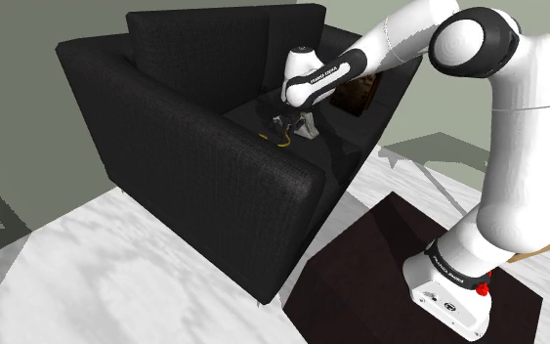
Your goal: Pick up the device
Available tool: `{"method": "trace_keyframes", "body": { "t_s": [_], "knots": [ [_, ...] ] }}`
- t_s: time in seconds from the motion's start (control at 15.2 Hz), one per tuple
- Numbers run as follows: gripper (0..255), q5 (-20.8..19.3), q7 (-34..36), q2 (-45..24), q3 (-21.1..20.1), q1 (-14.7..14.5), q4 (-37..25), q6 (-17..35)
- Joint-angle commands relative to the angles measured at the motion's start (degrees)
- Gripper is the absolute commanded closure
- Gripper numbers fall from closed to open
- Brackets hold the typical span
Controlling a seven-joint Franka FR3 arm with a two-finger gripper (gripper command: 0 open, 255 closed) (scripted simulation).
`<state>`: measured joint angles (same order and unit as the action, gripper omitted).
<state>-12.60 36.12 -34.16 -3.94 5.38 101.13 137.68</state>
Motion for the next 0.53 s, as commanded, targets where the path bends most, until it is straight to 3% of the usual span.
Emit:
{"method": "trace_keyframes", "body": {
  "t_s": [0.0, 0.46],
  "knots": [
    [255, 0.2, -0.19, 1.09, -0.15, 0.05, -0.06, -1.1],
    [255, 0.86, -0.93, 4.09, -0.56, 0.28, -0.43, -4.44]
  ]
}}
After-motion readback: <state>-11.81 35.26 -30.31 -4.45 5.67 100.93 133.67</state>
